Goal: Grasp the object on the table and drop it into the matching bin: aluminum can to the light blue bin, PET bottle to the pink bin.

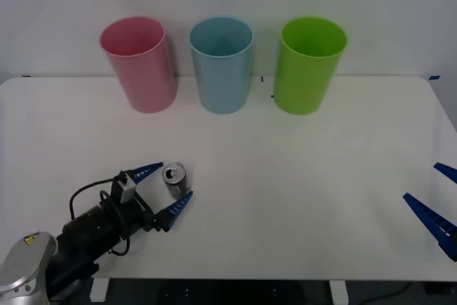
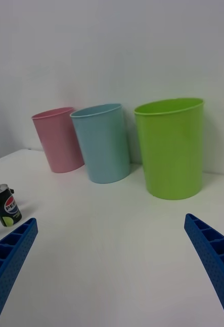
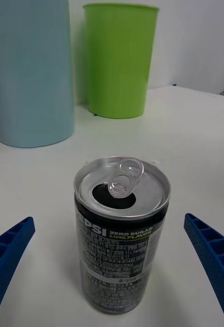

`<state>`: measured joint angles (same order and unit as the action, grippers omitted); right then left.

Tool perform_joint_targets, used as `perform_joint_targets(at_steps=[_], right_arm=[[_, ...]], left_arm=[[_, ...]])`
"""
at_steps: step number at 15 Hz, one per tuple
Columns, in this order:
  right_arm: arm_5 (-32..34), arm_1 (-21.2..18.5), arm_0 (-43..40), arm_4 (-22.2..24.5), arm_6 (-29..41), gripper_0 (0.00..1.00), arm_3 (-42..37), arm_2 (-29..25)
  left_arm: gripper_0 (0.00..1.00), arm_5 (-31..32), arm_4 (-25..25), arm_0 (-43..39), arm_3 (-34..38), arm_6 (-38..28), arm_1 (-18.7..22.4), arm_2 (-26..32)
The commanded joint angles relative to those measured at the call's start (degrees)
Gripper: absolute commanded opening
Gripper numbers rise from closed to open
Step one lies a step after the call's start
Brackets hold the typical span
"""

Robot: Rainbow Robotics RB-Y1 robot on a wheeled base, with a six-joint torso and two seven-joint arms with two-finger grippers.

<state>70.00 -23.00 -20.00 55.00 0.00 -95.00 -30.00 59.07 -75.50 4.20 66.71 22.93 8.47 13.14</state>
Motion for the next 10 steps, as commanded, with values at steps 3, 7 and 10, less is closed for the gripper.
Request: perform_joint_targets(at_steps=[3,7,10], right_arm=[[0.0,0.0,0.0,0.0,0.0,1.0,0.0,0.0],[0.0,0.0,0.0,0.0,0.0,1.0,0.0,0.0],[0.0,0.0,0.0,0.0,0.0,1.0,0.0,0.0]], left_arm=[[1.0,-2.0,-2.7,1.3,-0.2,0.4,-1.5,-0.3],[1.0,-2.7,-3.1,1.5,-0.2,0.7,-1.6,-1.0],[1.0,-2.8,-3.0,1.5,-0.2,0.7,-1.6,-1.3]])
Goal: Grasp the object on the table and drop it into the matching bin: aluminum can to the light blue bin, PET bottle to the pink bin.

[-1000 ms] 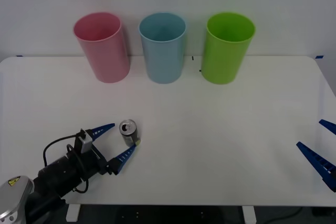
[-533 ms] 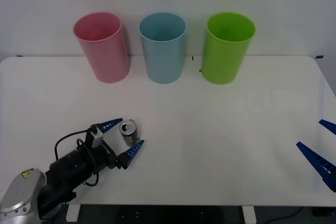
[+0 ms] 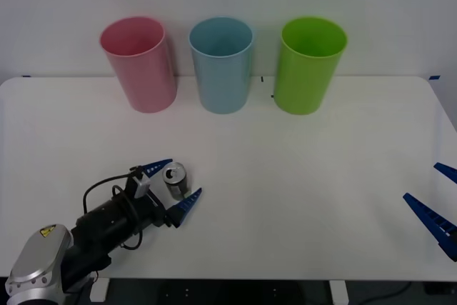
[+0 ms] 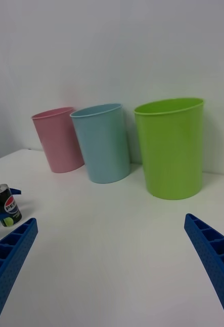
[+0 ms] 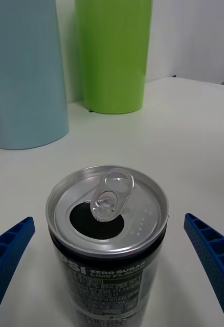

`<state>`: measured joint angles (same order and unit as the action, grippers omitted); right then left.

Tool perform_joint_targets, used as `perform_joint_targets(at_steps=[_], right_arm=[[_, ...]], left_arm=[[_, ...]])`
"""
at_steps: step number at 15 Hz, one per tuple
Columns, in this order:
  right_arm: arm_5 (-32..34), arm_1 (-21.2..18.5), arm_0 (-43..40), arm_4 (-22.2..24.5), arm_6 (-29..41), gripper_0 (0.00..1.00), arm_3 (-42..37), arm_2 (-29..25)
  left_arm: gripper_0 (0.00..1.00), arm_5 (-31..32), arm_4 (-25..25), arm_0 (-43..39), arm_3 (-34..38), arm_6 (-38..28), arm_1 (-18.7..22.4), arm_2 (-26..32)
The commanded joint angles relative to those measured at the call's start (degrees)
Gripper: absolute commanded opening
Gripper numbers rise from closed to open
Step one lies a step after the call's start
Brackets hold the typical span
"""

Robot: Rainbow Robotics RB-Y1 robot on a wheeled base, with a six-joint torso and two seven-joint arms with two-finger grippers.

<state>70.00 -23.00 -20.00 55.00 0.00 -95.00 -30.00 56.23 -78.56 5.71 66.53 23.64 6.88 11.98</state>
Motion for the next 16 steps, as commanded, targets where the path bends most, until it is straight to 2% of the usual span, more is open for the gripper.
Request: perform_joint_targets(at_steps=[1,2,3,4,5,16], right_arm=[[0.0,0.0,0.0,0.0,0.0,1.0,0.0,0.0],[0.0,0.0,0.0,0.0,0.0,1.0,0.0,0.0],[0.0,0.0,0.0,0.0,0.0,1.0,0.0,0.0],[0.0,0.0,0.0,0.0,0.0,1.0,0.0,0.0],[0.0,0.0,0.0,0.0,0.0,1.0,0.0,0.0],[0.0,0.0,0.0,0.0,0.0,1.0,0.0,0.0]], left_arm=[[1.0,-0.1,0.1,-0.1,0.0,0.0,0.0,-0.1],[0.68,-0.1,0.1,-0.1,0.0,-0.1,0.1,-0.1],[0.27,-0.1,0.1,-0.1,-0.3,0.0,0.1,-0.1],[0.09,-0.2,0.1,-0.1,-0.4,0.2,0.1,0.0],[0.0,-0.3,0.1,-0.1,-0.4,0.3,0.0,-0.1],[0.0,-0.9,1.6,-0.4,-0.4,-1.2,0.1,0.2]])
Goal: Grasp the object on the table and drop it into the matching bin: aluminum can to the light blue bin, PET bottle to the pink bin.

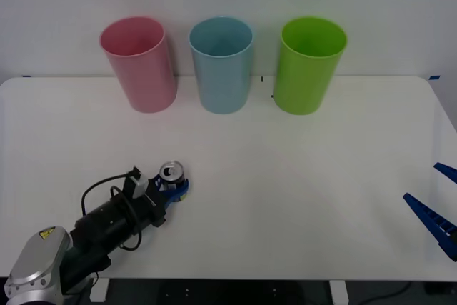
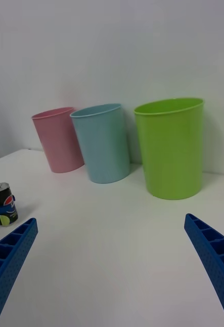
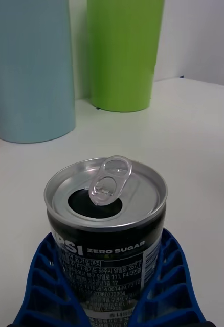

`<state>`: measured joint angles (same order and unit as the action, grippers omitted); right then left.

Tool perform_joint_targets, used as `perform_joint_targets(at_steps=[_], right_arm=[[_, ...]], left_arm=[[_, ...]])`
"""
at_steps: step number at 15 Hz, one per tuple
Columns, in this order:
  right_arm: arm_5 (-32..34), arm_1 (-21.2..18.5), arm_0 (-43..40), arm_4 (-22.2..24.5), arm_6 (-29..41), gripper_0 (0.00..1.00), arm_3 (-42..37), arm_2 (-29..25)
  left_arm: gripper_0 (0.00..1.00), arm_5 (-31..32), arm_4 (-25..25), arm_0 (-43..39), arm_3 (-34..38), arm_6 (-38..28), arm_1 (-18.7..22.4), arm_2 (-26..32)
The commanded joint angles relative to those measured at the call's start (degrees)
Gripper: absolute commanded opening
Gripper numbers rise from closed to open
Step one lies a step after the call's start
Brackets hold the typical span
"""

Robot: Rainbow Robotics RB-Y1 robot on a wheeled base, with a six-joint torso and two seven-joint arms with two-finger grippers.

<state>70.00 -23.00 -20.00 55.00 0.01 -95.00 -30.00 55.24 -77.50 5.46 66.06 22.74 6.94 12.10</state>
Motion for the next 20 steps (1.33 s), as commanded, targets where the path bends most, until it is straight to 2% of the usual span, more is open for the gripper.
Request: perform_joint_targets(at_steps=[1,9,12,16,20], right_arm=[[0.0,0.0,0.0,0.0,0.0,1.0,0.0,0.0],[0.0,0.0,0.0,0.0,0.0,1.0,0.0,0.0],[0.0,0.0,0.0,0.0,0.0,1.0,0.0,0.0],[0.0,0.0,0.0,0.0,0.0,1.0,0.0,0.0],[0.0,0.0,0.0,0.0,0.0,1.0,0.0,0.0]], left_arm=[[0.0,0.6,0.9,0.0,0.0,-0.6,0.0,0.6],[0.0,1.6,5.3,-0.2,1.4,-1.9,1.9,2.1],[0.0,2.0,8.0,-0.2,3.7,-2.7,2.3,5.6],[0.0,1.3,8.7,0.0,8.8,-9.6,2.3,6.8],[0.0,-1.4,8.9,4.0,10.1,-12.1,2.3,6.6]])
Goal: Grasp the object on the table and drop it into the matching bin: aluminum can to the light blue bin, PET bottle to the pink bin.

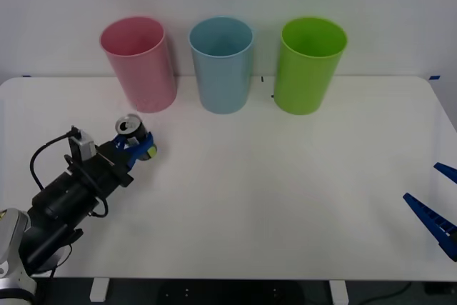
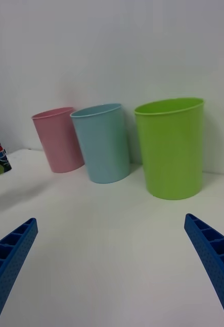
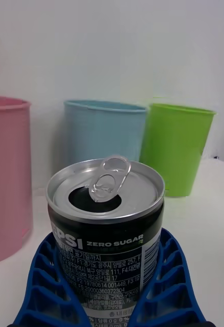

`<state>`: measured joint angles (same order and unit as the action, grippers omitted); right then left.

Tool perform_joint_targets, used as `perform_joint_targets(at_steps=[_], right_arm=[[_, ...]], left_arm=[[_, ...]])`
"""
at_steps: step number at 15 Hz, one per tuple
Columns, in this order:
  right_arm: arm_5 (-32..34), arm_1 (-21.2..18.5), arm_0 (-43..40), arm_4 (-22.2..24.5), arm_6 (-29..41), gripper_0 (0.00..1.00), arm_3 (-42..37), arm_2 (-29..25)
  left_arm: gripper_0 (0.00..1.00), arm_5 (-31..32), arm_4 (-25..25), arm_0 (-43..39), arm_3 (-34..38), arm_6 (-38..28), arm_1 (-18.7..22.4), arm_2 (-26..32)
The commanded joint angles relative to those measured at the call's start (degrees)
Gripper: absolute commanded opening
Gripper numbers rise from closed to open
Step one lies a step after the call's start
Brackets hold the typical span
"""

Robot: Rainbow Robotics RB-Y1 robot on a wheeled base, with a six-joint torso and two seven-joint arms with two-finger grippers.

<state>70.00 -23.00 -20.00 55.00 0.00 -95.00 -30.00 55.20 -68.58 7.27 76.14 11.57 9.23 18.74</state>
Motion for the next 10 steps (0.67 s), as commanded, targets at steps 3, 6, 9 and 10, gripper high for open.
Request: perform_joint_targets(at_steps=[3,6,9,10], right_arm=[[0.0,0.0,0.0,0.0,0.0,1.0,0.0,0.0],[0.0,0.0,0.0,0.0,0.0,1.0,0.0,0.0],[0.0,0.0,0.0,0.0,0.0,1.0,0.0,0.0],[0.0,0.0,0.0,0.0,0.0,1.0,0.0,0.0]], left_arm=[[0.0,-4.0,-0.1,6.1,0.1,-4.2,0.0,-0.4],[0.0,-6.2,-0.3,9.8,0.1,-6.5,0.0,-0.7],[0.0,-10.5,-0.2,13.6,0.1,-7.4,0.0,-2.6],[0.0,-12.6,-0.2,15.1,0.1,-7.9,0.0,-3.2]])
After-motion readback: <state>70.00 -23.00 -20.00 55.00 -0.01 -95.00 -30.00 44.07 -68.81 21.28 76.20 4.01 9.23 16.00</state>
